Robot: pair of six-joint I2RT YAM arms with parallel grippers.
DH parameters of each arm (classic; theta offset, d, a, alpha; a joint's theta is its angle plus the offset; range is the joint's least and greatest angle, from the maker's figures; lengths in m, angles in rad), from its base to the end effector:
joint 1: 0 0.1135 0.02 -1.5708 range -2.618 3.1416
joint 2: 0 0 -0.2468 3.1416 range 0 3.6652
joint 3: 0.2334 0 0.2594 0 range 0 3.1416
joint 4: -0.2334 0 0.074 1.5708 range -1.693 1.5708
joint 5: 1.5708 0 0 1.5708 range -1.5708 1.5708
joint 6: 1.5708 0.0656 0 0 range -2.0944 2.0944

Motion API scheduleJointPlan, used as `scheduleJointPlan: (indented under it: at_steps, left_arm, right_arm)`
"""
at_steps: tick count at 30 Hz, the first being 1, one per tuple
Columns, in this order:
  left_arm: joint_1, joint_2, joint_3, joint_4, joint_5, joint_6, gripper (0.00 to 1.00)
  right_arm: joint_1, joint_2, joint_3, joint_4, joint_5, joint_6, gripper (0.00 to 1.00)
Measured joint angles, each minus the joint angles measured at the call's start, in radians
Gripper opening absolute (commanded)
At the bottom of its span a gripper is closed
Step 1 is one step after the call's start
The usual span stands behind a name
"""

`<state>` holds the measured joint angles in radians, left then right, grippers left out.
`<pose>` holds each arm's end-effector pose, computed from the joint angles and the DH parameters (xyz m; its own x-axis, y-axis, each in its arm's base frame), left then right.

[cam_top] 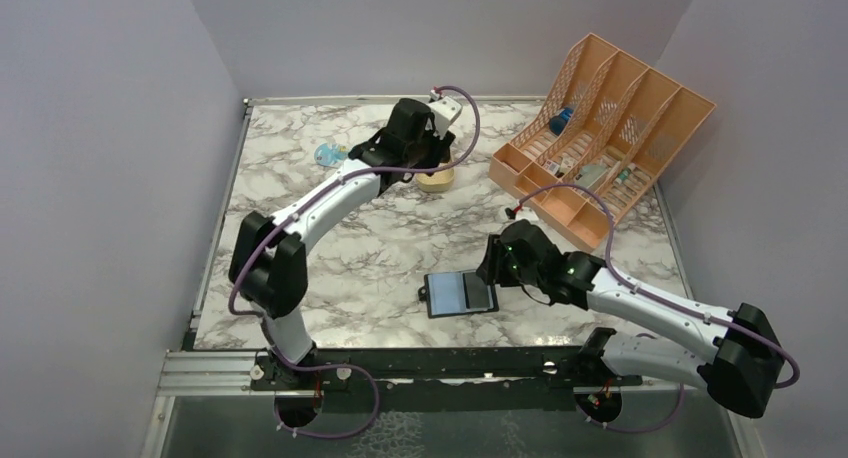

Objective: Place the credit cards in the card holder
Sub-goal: Move the storage box to the center of the board.

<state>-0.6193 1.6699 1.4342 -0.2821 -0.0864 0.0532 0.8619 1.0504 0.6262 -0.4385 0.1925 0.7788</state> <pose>0.3493 -0.2420 0.2895 -0.3750 0.3324 -0.8654 0.5380 0.8383 0.0889 0.1671 0.1755 0.1733 -0.8184 0.1048 -0.5650 -0.1253 0.9270 0.3534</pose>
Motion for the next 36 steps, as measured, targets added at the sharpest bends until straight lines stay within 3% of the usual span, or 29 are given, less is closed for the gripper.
scheduleJointPlan:
  at_steps: [7, 13, 24, 36]
  left_arm:
    - [0.111, 0.291, 0.195, -0.028, 0.080, 0.201, 0.49]
    - [0.172, 0.490, 0.380, -0.081, 0.089, 0.175, 0.48]
    - [0.192, 0.579, 0.432, -0.102, 0.090, -0.003, 0.37]
    - [0.192, 0.576, 0.373, -0.085, 0.058, -0.172, 0.06]
  right_arm:
    - [0.000, 0.005, 0.047, -0.029, 0.002, -0.025, 0.46]
    - [0.000, 0.005, 0.053, -0.030, 0.005, -0.026, 0.46]
    - [0.000, 0.057, 0.063, -0.032, 0.019, -0.051, 0.46]
    - [0.000, 0.033, 0.074, -0.033, 0.039, -0.053, 0.46]
